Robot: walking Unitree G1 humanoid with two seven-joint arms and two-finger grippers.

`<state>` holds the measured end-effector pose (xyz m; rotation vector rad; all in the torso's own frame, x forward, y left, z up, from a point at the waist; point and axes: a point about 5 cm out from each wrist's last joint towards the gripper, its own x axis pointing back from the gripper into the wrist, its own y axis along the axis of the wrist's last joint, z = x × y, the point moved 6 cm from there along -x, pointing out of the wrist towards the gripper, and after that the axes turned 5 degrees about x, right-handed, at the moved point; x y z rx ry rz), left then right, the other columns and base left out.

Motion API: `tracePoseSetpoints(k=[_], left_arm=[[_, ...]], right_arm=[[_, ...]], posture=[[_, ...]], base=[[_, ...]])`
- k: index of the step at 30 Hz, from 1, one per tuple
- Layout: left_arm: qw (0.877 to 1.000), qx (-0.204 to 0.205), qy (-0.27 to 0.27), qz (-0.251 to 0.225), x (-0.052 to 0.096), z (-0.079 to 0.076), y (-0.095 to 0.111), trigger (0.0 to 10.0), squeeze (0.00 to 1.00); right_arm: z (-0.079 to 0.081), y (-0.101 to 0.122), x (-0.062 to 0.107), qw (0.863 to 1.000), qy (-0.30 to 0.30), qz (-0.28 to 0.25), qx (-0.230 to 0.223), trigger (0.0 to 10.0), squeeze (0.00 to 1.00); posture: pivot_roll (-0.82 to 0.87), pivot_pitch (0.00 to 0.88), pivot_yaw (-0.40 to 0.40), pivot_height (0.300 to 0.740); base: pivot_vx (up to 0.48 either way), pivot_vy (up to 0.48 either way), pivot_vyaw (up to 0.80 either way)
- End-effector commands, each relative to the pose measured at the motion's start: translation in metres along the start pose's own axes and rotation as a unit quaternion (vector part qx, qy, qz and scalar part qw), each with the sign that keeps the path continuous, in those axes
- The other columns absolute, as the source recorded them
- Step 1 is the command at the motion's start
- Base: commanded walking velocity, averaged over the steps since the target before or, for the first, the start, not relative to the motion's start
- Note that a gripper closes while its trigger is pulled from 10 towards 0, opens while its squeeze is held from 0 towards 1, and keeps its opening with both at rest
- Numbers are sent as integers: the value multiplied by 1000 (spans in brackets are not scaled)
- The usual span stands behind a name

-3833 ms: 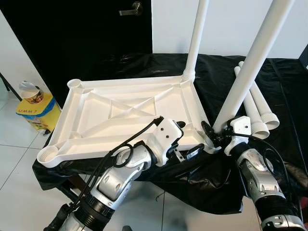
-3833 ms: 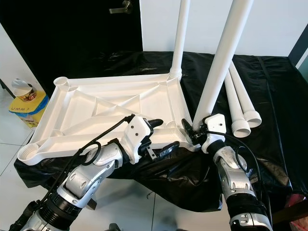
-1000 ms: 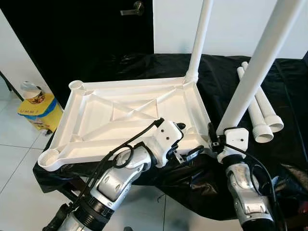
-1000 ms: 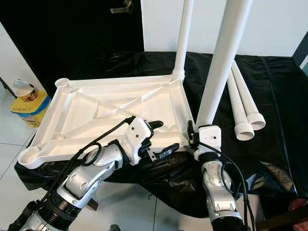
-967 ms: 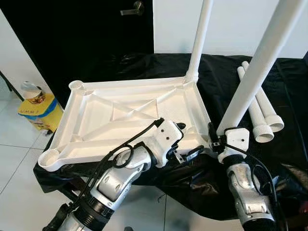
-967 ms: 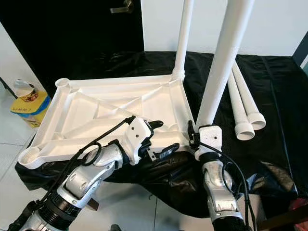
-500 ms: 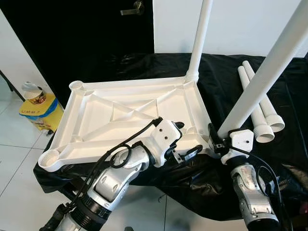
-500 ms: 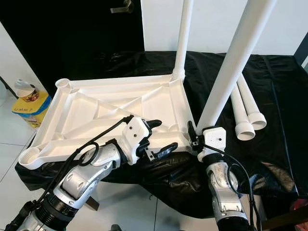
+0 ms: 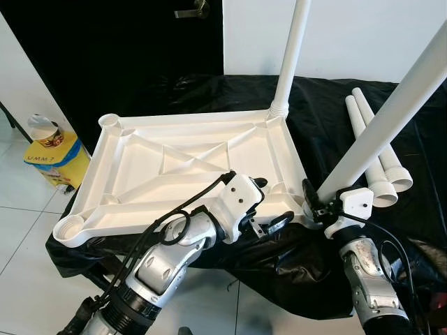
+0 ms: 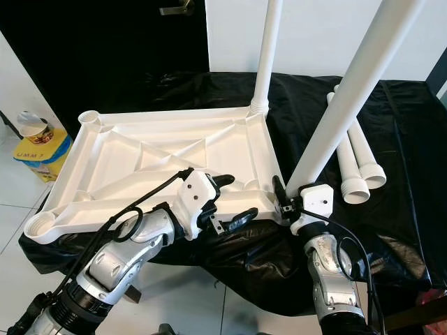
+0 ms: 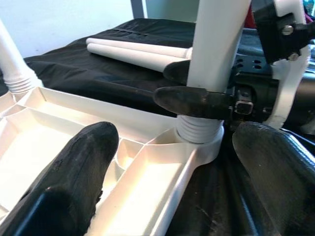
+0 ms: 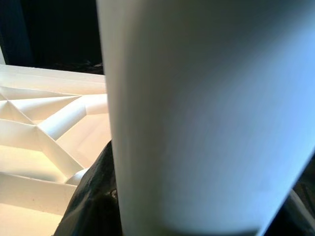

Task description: Building children table

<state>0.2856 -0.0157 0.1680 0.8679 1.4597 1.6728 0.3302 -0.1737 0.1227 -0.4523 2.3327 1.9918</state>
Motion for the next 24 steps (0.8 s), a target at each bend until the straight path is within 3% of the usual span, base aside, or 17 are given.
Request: tracePoseSetpoints(k=[1, 8, 11, 24], left_arm=[[1000, 7, -15, 3, 4, -1, -1, 10000, 0], [1000, -2, -12, 4, 4, 3, 0, 10000, 0], [1000, -12, 10, -8, 4, 13, 8, 10000, 0], [992, 13, 119, -45, 17, 43, 13, 10000, 0]], right_arm=[[-4, -6, 1, 1000, -4, 20, -7, 10000, 0], [-8, 10, -8, 1000, -12, -8, -7, 10000, 0], [-8, 34, -19, 999, -10, -44, -11, 10000, 0], [-23, 42, -24, 998, -47, -52, -8, 10000, 0]], posture=[[19, 55, 8, 740], [33, 51, 8, 740], [54, 61, -10, 740], [76, 76, -38, 740]], base=[[0, 0, 0], [0, 0, 0], [0, 0, 0], [0, 0, 0]])
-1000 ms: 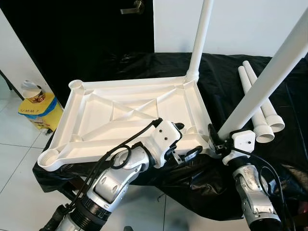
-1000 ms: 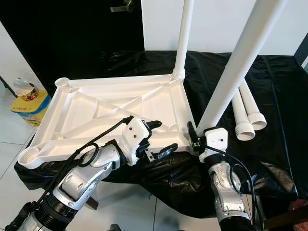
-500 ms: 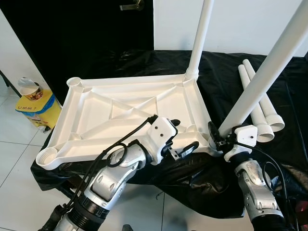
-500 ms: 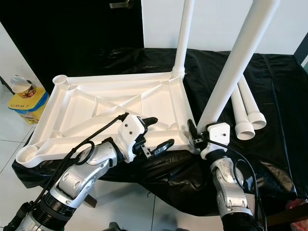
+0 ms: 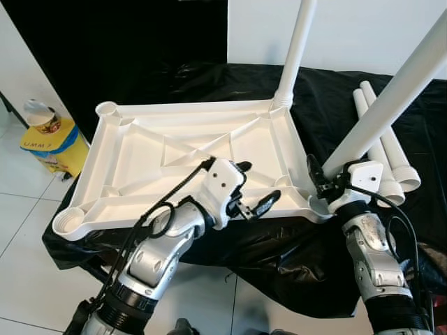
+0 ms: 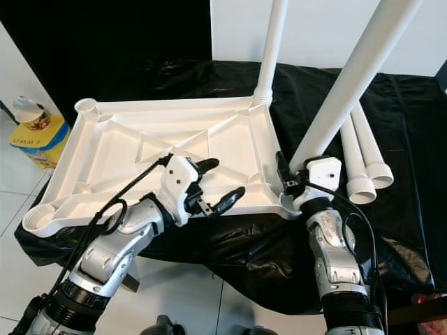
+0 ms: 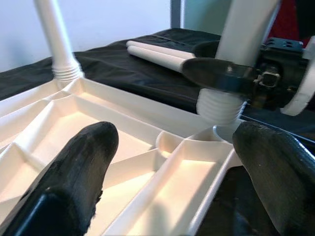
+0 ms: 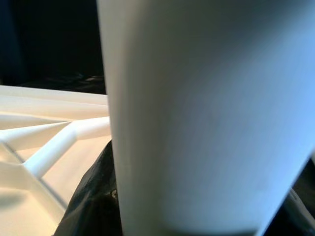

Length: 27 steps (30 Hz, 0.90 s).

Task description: Building children table

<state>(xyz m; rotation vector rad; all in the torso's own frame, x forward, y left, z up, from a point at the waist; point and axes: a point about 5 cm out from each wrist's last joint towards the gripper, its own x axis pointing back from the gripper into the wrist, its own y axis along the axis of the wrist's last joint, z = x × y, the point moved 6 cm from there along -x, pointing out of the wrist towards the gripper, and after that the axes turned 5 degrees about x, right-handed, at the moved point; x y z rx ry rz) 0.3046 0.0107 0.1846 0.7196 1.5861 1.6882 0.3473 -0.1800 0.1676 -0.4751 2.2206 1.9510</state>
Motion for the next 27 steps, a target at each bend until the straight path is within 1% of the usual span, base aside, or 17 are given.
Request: tracePoseSetpoints(k=[1, 3, 4, 6, 7, 10, 12, 13, 16, 17, 19, 22, 26, 27], left_arm=[[997, 0, 70, -15, 4, 17, 3, 10000, 0], [995, 7, 96, -25, 7, 24, 5, 10000, 0], [995, 7, 96, -25, 7, 24, 5, 10000, 0], [991, 8, 130, -36, 13, 34, 6, 10000, 0], [991, 8, 130, -36, 13, 34, 6, 10000, 0], [984, 14, 168, -48, 19, 47, 8, 10000, 0], [977, 14, 207, -58, 25, 59, 9, 10000, 0], [977, 14, 207, -58, 25, 59, 9, 10000, 0], [964, 23, 255, -71, 34, 74, 10, 10000, 0], [964, 23, 255, -71, 34, 74, 10, 10000, 0], [957, 27, 279, -75, 40, 80, 10, 10000, 0], [951, 25, 300, -79, 47, 84, 10, 10000, 0], [947, 25, 309, -81, 50, 86, 9, 10000, 0], [944, 21, 319, -82, 51, 87, 9, 10000, 0]], right_arm=[[-8, 6, -1, 1000, -22, -7, -3, 10000, 0], [-11, 8, -2, 999, -36, -5, 0, 10000, 0], [-11, 8, -2, 999, -36, -5, 0, 10000, 0], [-16, 10, -3, 998, -59, 1, 16, 10000, 0], [-16, 10, -3, 998, -59, 1, 16, 10000, 0], [-20, 8, -1, 996, -87, 8, 22, 10000, 0], [-19, 3, 3, 994, -102, 17, 17, 10000, 0], [-19, 3, 3, 994, -102, 17, 17, 10000, 0], [-15, -5, 8, 992, -124, 34, 7, 10000, 0], [-15, -5, 8, 992, -124, 34, 7, 10000, 0], [-13, -10, 11, 989, -141, 47, 3, 10000, 0], [-11, -13, 16, 986, -154, 55, 14, 10000, 0], [-11, -15, 19, 985, -162, 59, 21, 10000, 0], [-10, -17, 21, 984, -168, 62, 21, 10000, 0]], posture=[[70, 77, -47, 740], [67, 77, -51, 740], [67, 77, -51, 740], [62, 76, -50, 740], [62, 76, -50, 740], [61, 74, -49, 740], [64, 66, -44, 740], [64, 66, -44, 740], [64, 64, -40, 740], [64, 64, -40, 740], [70, 64, -32, 740], [77, 62, -28, 740], [83, 62, -31, 740], [88, 65, -33, 740]], base=[[0, 0, 0], [0, 0, 0], [0, 0, 0], [0, 0, 0], [0, 0, 0], [0, 0, 0], [0, 0, 0], [0, 0, 0], [0, 0, 0], [0, 0, 0], [0, 0, 0], [0, 0, 0], [0, 0, 0], [0, 0, 0]])
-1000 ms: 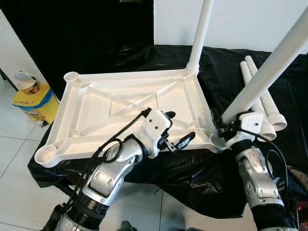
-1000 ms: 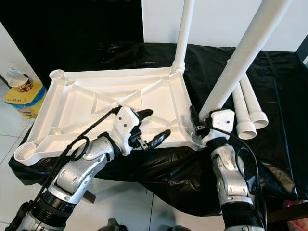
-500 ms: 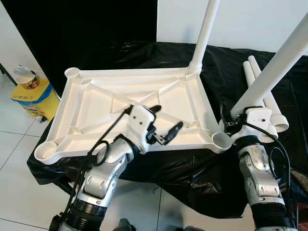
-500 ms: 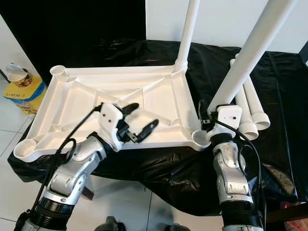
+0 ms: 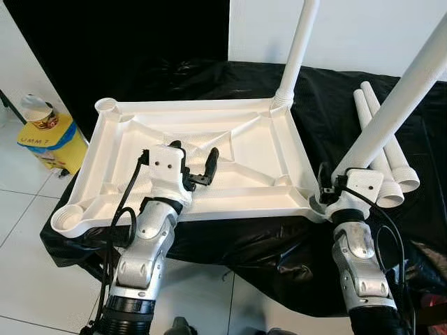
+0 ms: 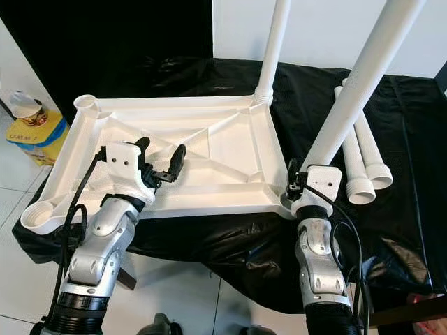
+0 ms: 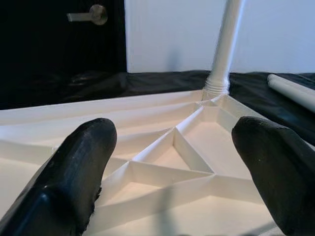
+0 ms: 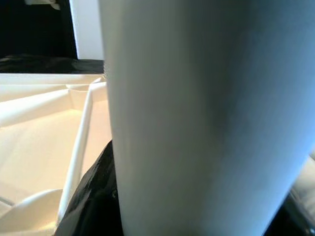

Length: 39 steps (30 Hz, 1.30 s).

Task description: Building children table

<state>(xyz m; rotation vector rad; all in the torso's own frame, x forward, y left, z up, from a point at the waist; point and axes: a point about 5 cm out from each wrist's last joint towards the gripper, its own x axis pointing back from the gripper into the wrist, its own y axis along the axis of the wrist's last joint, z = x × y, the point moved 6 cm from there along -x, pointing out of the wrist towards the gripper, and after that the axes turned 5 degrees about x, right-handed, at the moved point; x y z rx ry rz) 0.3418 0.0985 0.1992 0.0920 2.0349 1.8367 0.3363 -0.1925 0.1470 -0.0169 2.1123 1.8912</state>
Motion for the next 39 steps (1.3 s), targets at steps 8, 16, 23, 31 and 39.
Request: tracePoseSetpoints(k=[8, 16, 23, 31, 39], left_arm=[[999, -7, 43, -11, 2, 7, 2, 10000, 0], [999, -2, 52, -15, 2, 10, 3, 10000, 0], [998, 2, 59, -15, 3, 14, 4, 10000, 0], [998, 5, 64, -14, 5, 14, 2, 10000, 0], [998, 6, 54, -13, 9, 10, -1, 10000, 0]], right_arm=[[-1, 2, -1, 1000, -17, 1, 6, 10000, 0], [6, 9, -4, 1000, -13, -9, 3, 10000, 0], [10, 7, -6, 1000, -12, -2, 2, 10000, 0], [8, 5, -6, 1000, -12, 12, 14, 10000, 0], [17, 12, 0, 1000, 14, -8, -5, 10000, 0]], posture=[[96, 67, -45, 740], [110, 69, -59, 740], [120, 72, -64, 740], [108, 80, -66, 740], [99, 84, -51, 740]], base=[[0, 0, 0], [0, 0, 0], [0, 0, 0], [0, 0, 0], [0, 0, 0]])
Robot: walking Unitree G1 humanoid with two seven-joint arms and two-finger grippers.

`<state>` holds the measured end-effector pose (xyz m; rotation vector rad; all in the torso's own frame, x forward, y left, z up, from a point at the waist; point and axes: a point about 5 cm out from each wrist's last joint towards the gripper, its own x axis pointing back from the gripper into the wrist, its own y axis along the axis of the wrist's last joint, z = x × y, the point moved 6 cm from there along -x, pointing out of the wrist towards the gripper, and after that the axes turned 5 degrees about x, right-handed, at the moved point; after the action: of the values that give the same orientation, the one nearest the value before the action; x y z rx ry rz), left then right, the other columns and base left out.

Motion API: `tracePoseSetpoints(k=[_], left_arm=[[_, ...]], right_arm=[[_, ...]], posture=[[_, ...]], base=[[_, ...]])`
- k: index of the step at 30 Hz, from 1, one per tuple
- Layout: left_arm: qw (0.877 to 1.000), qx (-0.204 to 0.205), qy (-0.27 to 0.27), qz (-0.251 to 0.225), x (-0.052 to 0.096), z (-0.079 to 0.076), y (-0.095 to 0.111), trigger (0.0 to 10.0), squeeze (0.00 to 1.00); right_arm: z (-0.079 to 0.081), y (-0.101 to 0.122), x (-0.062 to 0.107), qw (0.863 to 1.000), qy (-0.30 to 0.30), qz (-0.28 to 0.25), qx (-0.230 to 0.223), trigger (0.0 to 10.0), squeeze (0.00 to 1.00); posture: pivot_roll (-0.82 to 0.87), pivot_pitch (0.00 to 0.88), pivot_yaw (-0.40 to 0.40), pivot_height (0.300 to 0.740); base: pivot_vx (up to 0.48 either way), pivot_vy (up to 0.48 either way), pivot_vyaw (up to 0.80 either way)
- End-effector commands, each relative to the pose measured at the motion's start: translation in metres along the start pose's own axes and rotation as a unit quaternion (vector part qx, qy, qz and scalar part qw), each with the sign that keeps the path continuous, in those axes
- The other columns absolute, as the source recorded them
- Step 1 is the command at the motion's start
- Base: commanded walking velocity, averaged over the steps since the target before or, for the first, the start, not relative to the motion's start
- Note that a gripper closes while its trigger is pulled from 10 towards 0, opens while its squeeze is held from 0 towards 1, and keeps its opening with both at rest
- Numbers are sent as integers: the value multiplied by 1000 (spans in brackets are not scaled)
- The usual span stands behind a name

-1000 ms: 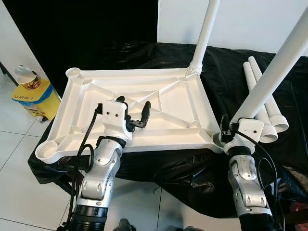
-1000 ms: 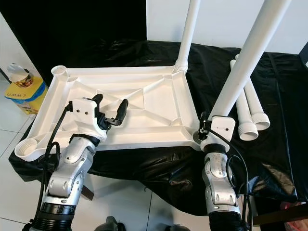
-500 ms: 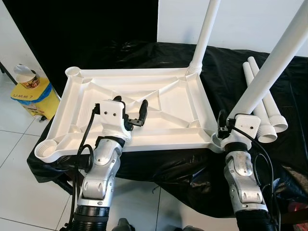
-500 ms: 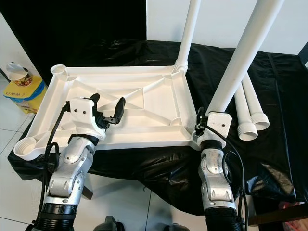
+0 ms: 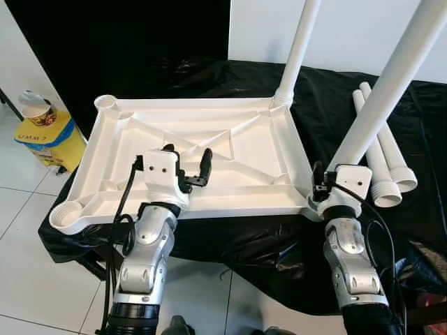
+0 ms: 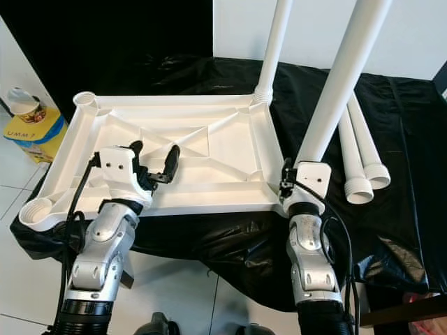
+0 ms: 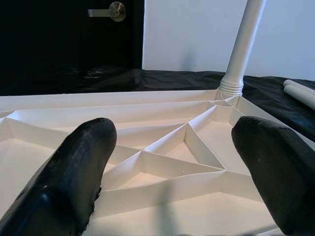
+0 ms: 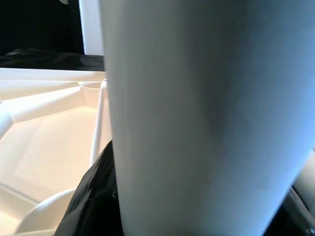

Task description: Building children table

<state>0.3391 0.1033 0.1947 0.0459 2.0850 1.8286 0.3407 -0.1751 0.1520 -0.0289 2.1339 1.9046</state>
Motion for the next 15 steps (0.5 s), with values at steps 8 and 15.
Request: tracePoseSetpoints(k=[8, 15], left_arm=[[999, -8, 29, -14, -1, 7, 5, 10000, 0], [999, -10, 28, -15, -2, 6, 5, 10000, 0]], right_arm=[[3, 11, 1, 1000, 2, -23, -15, 10000, 0], [2, 12, 1, 1000, 1, -26, -14, 10000, 0]], posture=[[92, 73, -39, 740], [87, 72, -36, 740]], base=[[0, 0, 0], [0, 0, 0]])
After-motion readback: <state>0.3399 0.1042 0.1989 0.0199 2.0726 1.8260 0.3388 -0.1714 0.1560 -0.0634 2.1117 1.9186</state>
